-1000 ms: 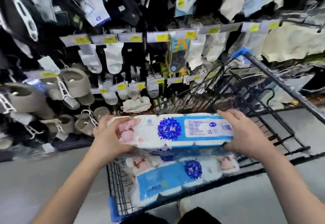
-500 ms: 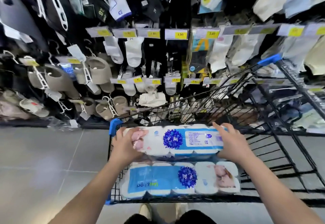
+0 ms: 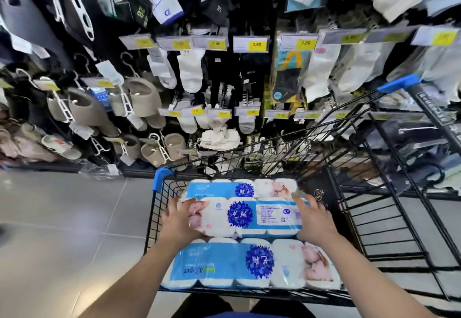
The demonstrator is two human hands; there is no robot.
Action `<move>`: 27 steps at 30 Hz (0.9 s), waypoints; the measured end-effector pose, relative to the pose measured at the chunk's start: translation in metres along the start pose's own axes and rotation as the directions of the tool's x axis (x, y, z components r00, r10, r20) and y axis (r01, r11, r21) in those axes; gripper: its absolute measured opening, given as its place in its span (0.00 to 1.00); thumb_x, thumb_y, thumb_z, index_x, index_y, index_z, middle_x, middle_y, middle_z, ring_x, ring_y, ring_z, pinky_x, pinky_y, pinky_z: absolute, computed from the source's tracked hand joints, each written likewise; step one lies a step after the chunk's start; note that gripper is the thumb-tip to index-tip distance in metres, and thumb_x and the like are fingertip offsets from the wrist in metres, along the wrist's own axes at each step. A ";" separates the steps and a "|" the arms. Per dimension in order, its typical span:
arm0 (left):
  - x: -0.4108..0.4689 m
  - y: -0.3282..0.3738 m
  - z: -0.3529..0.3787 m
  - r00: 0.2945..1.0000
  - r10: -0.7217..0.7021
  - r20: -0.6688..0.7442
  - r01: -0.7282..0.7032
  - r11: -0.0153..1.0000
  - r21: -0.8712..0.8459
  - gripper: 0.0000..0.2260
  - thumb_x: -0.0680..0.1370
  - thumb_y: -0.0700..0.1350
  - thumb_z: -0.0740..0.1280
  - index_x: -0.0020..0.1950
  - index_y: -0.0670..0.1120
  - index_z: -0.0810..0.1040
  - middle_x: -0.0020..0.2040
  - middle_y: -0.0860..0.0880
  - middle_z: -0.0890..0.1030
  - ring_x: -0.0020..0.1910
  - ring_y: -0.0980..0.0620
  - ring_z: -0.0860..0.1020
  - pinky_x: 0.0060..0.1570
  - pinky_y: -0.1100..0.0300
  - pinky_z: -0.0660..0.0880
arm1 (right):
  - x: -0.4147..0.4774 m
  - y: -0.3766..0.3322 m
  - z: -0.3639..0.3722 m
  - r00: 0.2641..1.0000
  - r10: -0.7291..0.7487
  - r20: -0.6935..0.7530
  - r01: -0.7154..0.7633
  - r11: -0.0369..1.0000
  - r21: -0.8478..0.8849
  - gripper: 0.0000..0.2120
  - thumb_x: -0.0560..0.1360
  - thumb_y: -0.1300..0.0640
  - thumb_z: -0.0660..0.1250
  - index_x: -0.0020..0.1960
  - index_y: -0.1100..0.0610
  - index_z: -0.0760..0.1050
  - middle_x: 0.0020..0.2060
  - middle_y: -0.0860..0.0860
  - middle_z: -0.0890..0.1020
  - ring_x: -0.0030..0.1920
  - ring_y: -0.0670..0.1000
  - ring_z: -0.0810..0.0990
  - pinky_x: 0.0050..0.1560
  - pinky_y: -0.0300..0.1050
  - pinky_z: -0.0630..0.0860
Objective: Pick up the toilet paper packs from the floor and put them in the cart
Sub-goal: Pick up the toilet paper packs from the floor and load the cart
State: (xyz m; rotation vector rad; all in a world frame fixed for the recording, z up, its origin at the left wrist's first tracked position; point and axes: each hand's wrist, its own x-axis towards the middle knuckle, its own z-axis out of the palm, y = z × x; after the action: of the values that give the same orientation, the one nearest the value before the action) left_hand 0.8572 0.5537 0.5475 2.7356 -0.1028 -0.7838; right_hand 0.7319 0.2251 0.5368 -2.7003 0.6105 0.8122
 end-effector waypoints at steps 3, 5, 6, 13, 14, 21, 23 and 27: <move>0.003 0.003 0.001 1.000 -0.006 0.024 0.004 0.998 0.066 0.56 0.56 0.63 0.82 0.78 0.59 0.57 0.80 0.44 0.47 0.76 0.32 0.53 0.74 0.38 0.60 | 0.009 0.005 0.003 0.999 -0.005 0.038 0.005 1.000 0.000 0.54 0.68 0.49 0.75 0.82 0.44 0.44 0.80 0.53 0.52 0.75 0.61 0.64 0.72 0.53 0.67; 0.003 0.007 -0.001 0.999 -0.009 0.040 0.004 0.994 0.109 0.56 0.58 0.62 0.81 0.79 0.59 0.54 0.80 0.44 0.46 0.76 0.32 0.54 0.74 0.40 0.61 | 0.015 0.009 0.000 0.995 -0.010 0.102 0.009 1.000 0.014 0.56 0.67 0.48 0.76 0.83 0.44 0.43 0.80 0.53 0.51 0.75 0.62 0.63 0.73 0.53 0.65; 0.003 0.007 -0.002 0.999 -0.015 0.048 0.009 0.992 0.123 0.56 0.59 0.62 0.81 0.79 0.60 0.54 0.80 0.44 0.46 0.76 0.32 0.53 0.74 0.40 0.61 | 0.018 0.011 -0.002 0.990 -0.014 0.143 0.010 1.000 0.028 0.56 0.67 0.48 0.76 0.83 0.44 0.43 0.80 0.54 0.51 0.76 0.62 0.62 0.74 0.53 0.64; 0.005 0.015 -0.013 0.998 -0.044 0.052 0.037 0.993 0.114 0.48 0.61 0.59 0.80 0.77 0.61 0.60 0.79 0.44 0.51 0.77 0.36 0.52 0.74 0.44 0.60 | 0.035 -0.001 -0.023 0.988 -0.117 0.105 0.091 0.969 0.228 0.43 0.75 0.43 0.69 0.83 0.48 0.52 0.81 0.53 0.57 0.80 0.59 0.55 0.78 0.50 0.57; 0.006 0.017 -0.015 0.998 -0.048 0.028 0.045 0.995 0.085 0.45 0.64 0.58 0.78 0.76 0.60 0.61 0.78 0.43 0.54 0.76 0.37 0.53 0.73 0.46 0.60 | 0.034 -0.009 -0.028 0.988 -0.145 0.056 0.128 0.961 0.245 0.40 0.76 0.43 0.68 0.82 0.49 0.54 0.80 0.54 0.60 0.79 0.59 0.57 0.78 0.50 0.58; 0.001 0.037 -0.044 0.973 0.094 -0.210 -0.114 0.990 -0.086 0.32 0.72 0.58 0.74 0.73 0.51 0.69 0.71 0.44 0.68 0.72 0.43 0.62 0.72 0.50 0.59 | 0.015 -0.056 -0.073 0.935 -0.295 -0.197 0.345 0.884 0.315 0.30 0.79 0.40 0.64 0.79 0.48 0.63 0.75 0.49 0.69 0.75 0.54 0.66 0.73 0.57 0.69; -0.009 0.039 -0.059 0.960 0.108 -0.259 -0.143 0.982 -0.123 0.30 0.74 0.57 0.73 0.73 0.52 0.69 0.71 0.46 0.68 0.72 0.44 0.63 0.71 0.50 0.60 | 0.008 -0.071 -0.087 0.905 -0.351 -0.242 0.416 0.850 0.324 0.28 0.80 0.42 0.65 0.78 0.48 0.65 0.73 0.49 0.70 0.75 0.52 0.66 0.75 0.53 0.65; -0.031 0.028 -0.095 0.929 0.094 -0.359 -0.187 0.954 -0.234 0.26 0.75 0.60 0.69 0.72 0.56 0.70 0.70 0.49 0.69 0.72 0.47 0.64 0.70 0.53 0.63 | -0.011 -0.111 -0.122 0.826 -0.469 -0.313 0.553 0.784 0.283 0.25 0.81 0.43 0.65 0.76 0.48 0.68 0.70 0.46 0.73 0.71 0.48 0.71 0.71 0.46 0.68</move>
State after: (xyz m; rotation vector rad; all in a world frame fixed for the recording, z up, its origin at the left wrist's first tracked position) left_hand 0.8818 0.5560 0.6482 2.5286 -0.1106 -0.2485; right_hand 0.8312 0.2828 0.6557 -2.4318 0.0251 0.2153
